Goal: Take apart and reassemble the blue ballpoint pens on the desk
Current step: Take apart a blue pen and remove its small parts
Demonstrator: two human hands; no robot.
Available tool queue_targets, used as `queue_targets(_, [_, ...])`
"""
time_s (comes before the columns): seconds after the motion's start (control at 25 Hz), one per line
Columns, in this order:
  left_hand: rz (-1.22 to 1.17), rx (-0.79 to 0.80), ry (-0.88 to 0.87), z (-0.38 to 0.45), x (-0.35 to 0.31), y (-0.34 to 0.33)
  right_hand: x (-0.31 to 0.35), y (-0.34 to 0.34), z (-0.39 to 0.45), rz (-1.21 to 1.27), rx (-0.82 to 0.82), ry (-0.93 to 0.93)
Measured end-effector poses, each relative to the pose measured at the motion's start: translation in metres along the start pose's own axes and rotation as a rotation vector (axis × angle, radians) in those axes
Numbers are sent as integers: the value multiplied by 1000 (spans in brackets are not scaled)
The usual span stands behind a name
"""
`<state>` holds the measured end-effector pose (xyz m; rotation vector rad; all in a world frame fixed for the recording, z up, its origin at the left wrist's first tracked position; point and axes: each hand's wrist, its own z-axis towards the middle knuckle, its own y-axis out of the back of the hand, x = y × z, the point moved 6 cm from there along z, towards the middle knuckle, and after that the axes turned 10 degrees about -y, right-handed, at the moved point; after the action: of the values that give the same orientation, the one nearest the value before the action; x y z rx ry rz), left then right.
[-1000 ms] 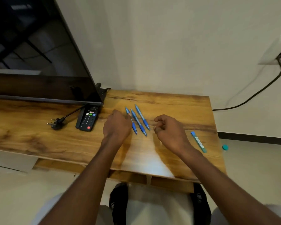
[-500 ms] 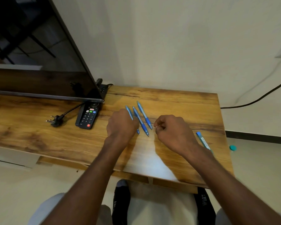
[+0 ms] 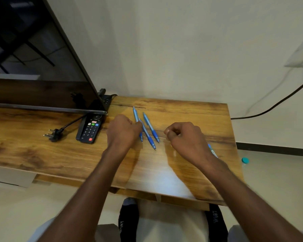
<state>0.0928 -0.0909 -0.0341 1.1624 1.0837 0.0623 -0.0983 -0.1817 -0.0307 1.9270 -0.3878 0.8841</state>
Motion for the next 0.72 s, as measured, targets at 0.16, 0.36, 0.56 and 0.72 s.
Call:
queue_targets(0.16, [-258,270,-192,-23,-36,-7,-2,7,5,432,83,-141])
queue_targets(0.36, [-441,681,-232,-37,-47,-22,-10,18,2,765,178,-297])
queue_targets(0.56, [-552,676,-167,-39,-53,-29,-15,13,-4,809,276,-367])
queue_targets(0.72, [-524,657,-187,-37,-51,-29,-21,9,-5,806,311,-427])
